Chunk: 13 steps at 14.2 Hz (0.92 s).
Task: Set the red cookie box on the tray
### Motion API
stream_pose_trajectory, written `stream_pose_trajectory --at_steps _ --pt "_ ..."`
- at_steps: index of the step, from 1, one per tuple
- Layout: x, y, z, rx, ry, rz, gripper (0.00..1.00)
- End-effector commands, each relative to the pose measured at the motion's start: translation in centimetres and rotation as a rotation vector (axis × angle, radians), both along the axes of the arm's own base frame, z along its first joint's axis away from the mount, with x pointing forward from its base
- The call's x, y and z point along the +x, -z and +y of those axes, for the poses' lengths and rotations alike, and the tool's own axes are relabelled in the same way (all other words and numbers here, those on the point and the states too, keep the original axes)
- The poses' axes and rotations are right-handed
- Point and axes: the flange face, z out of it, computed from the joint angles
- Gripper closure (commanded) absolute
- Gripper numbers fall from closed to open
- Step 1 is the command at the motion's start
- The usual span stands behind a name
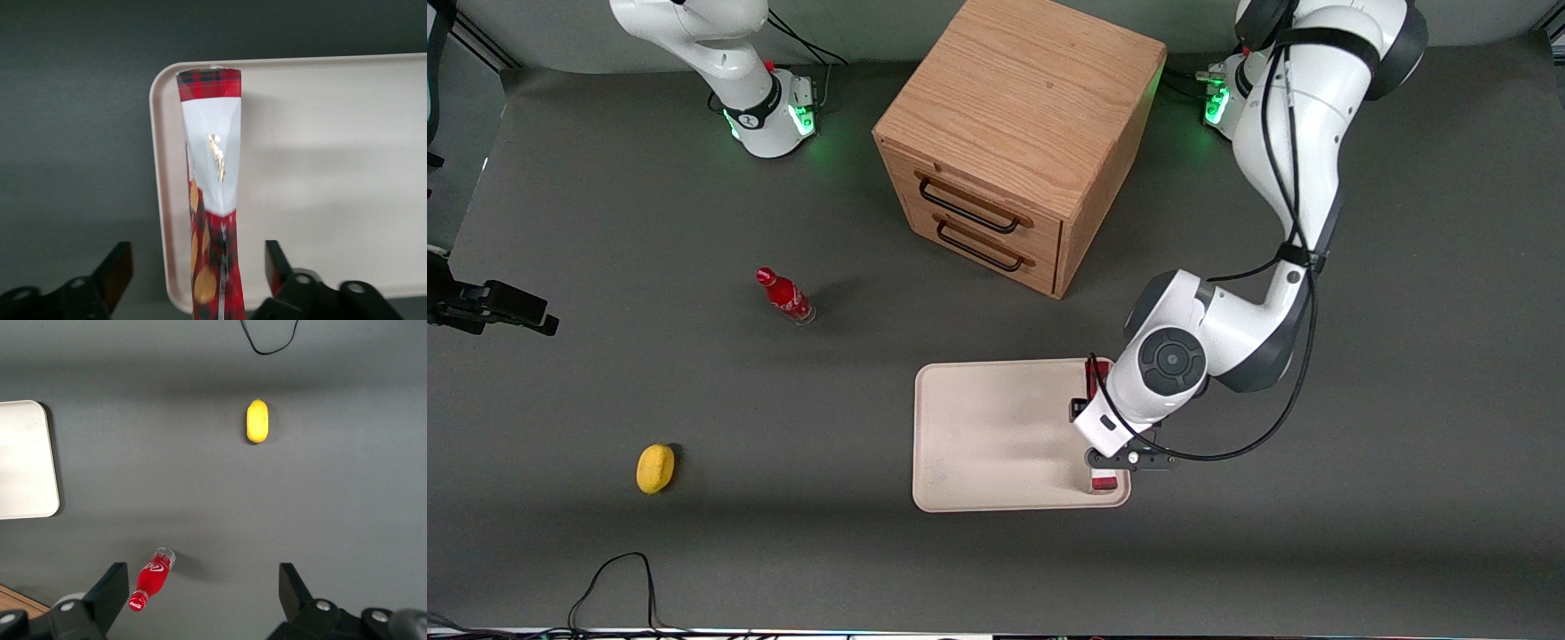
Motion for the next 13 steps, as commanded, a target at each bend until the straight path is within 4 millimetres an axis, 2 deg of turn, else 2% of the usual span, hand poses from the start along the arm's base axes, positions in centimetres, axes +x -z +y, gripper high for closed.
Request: stream_pose_trajectory --at_steps 1,4,5,7,10,13 --pt "-2.5 -9.1 0.7 0.033 0.004 0.014 0.00" --pt "-5.3 -17.8 2.9 0.069 0.012 0.023 0.00" --pt "-6.0 -19.7 4.4 0.086 -0.001 0.029 0.00" --pt "-7.3 -21.7 8.7 0.104 0.003 0.039 0.00" --pt "-9.5 -23.5 15.1 0.120 0.047 0.050 0.00" --pt "-10.6 -24.1 20.9 0.127 0.076 0.063 0.00"
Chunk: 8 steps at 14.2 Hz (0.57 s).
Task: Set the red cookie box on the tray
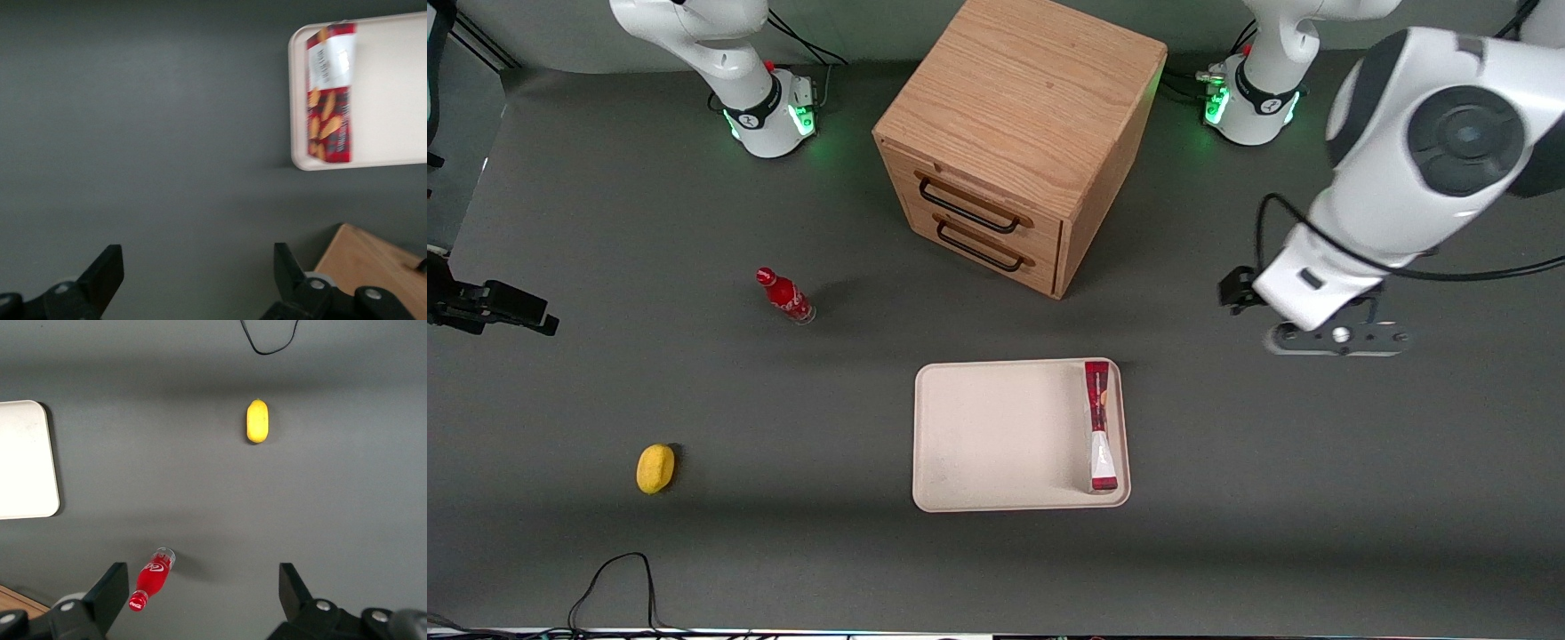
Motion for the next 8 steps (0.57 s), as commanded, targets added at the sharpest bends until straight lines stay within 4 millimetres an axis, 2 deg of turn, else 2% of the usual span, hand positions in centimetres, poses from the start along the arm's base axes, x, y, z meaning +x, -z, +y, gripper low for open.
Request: stream_pose_trajectory --at_steps 1,4,8 --pt "-2.4 -0.4 5.0 0.000 0.033 0.011 0.00" --pt "-2.5 -1.2 10.2 -0.021 0.031 0.009 0.00" --pt "-2.2 -1.1 13.1 -0.025 0.003 -0.006 0.00"
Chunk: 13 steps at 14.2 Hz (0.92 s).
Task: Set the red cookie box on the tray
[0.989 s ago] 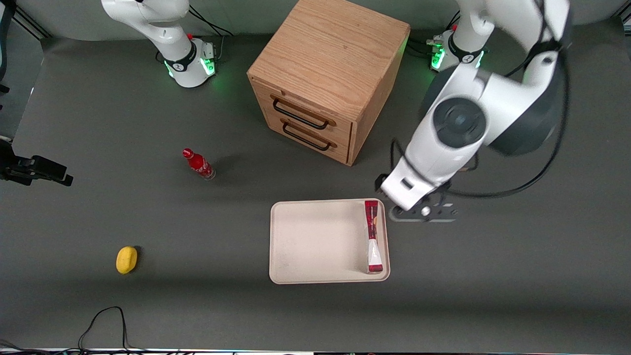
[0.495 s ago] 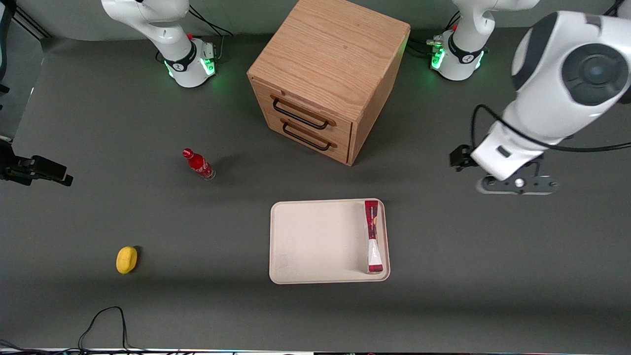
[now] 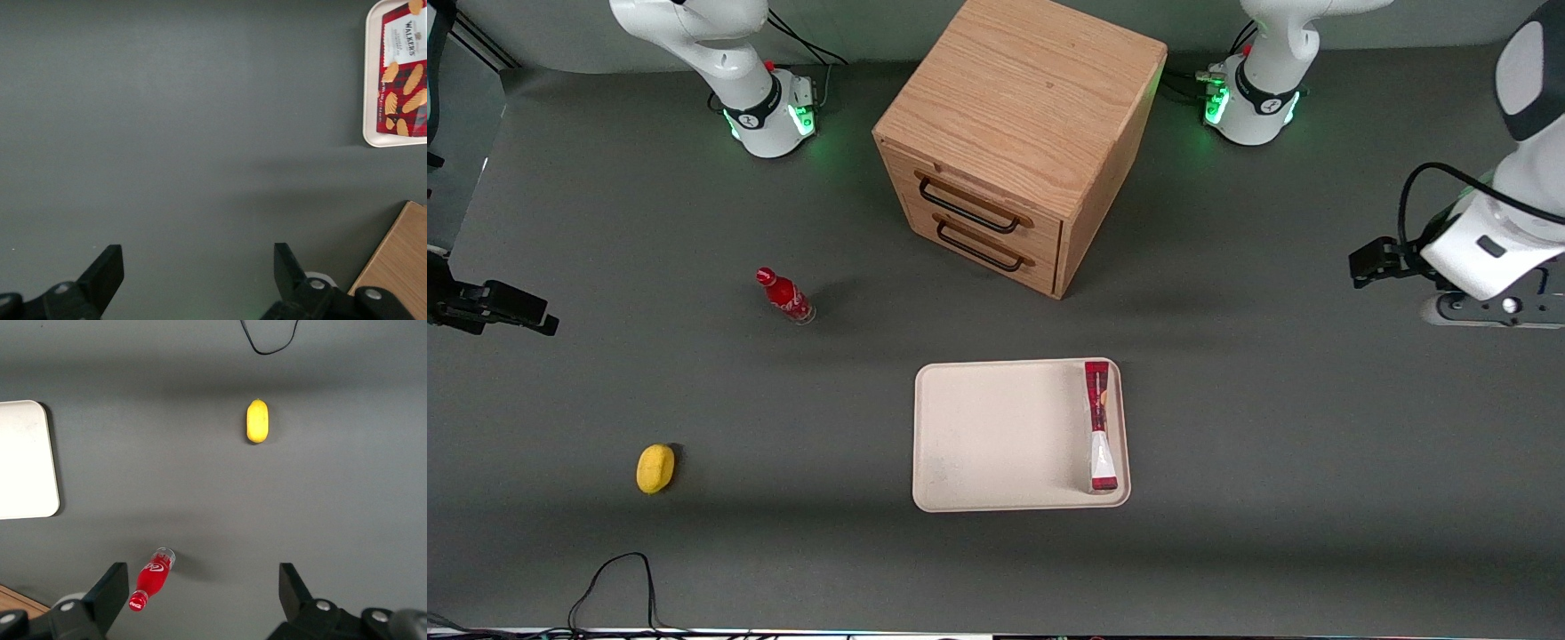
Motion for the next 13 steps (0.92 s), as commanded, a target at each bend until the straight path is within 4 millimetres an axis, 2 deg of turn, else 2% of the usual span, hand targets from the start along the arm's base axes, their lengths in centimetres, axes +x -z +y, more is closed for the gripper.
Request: stream_pose_trajectory --at_steps 1,4,5,7,10,13 --pt "-0.7 0.1 1.2 -0.011 -0.006 -0.019 0.00" --pt "-0.1 0.0 3.5 -0.013 -0.046 -0.051 0.00" --pt "0.0 0.0 3.3 -0.013 -0.042 -0.056 0.00" --pt "0.1 -0.2 4.3 -0.018 -0.063 -0.059 0.00" --pt "0.0 -1.0 3.7 -0.021 -0.052 -0.058 0.00" --pt "-0.2 -1.5 3.8 -0.021 -0.054 -0.057 0.00"
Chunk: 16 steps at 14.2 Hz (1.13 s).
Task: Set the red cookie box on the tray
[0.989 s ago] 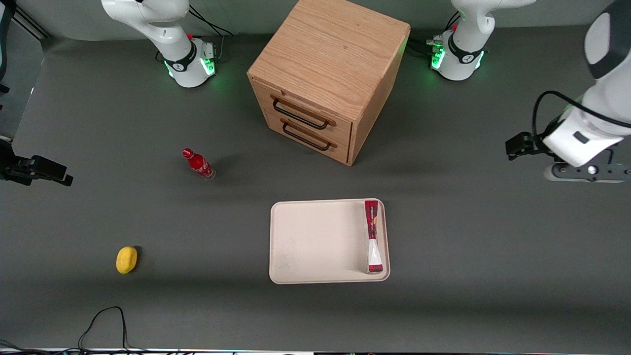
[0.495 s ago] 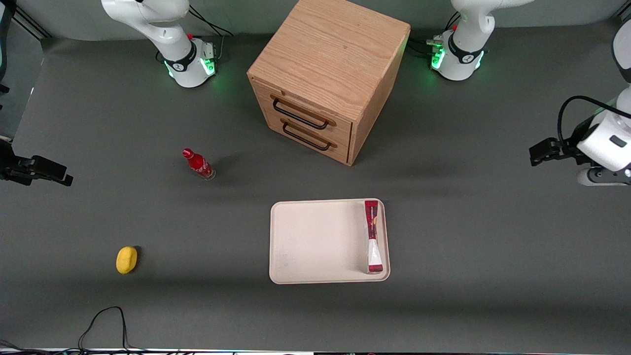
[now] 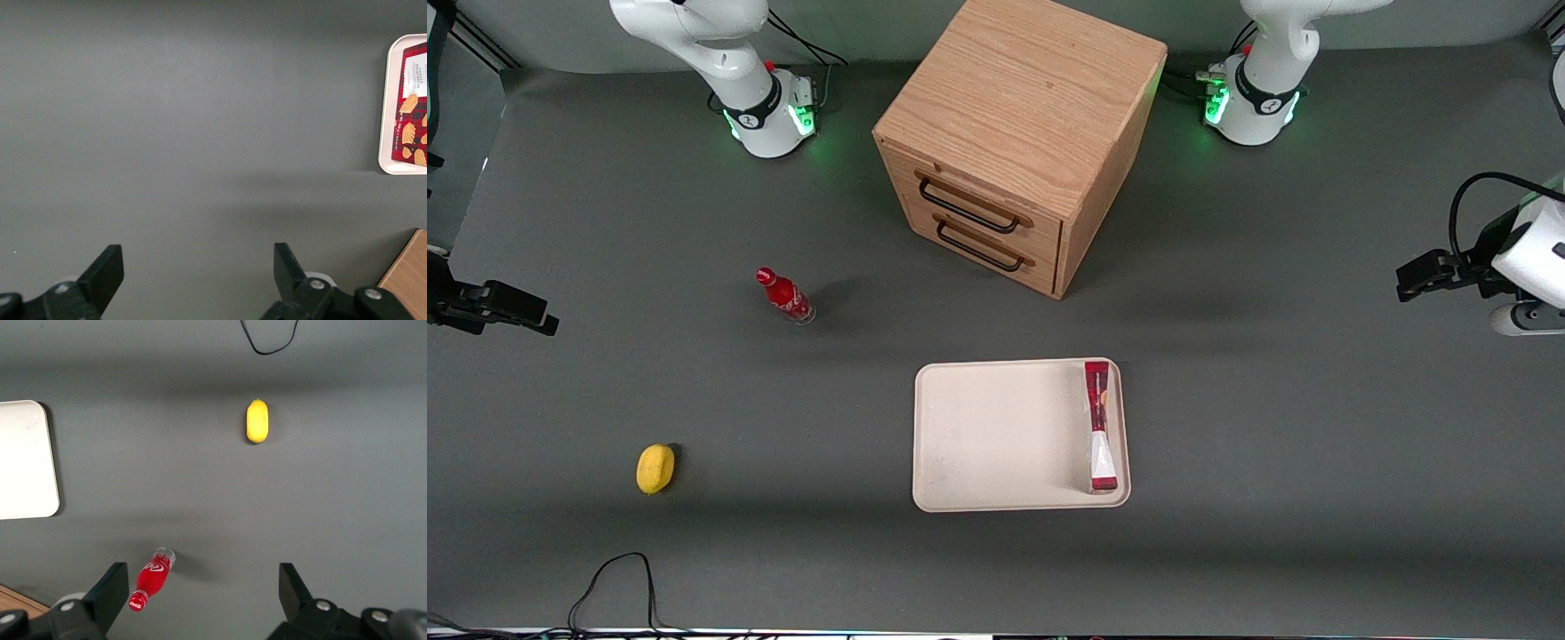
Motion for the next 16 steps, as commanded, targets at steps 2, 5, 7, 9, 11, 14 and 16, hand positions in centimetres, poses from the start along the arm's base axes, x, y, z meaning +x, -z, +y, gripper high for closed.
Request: stream_pose_trajectory --at_steps 2,5,7,9,11,14,16 --pt "-0.9 -1.5 0.2 -0.009 0.018 0.001 0.00" --pt "-1.0 -1.5 0.3 -0.012 0.007 0.004 0.00" --pt "-1.1 -1.4 -0.3 -0.013 0.019 0.015 0.00" --pt "-1.1 -1.4 -0.7 -0.013 0.029 0.017 0.00" --pt "-1.1 -1.4 -0.6 -0.014 0.031 0.017 0.00" --pt "-1.2 -1.9 -0.4 -0.014 0.028 0.012 0.00" --pt "-1.3 -1.9 -0.4 -0.013 0.029 0.026 0.00"
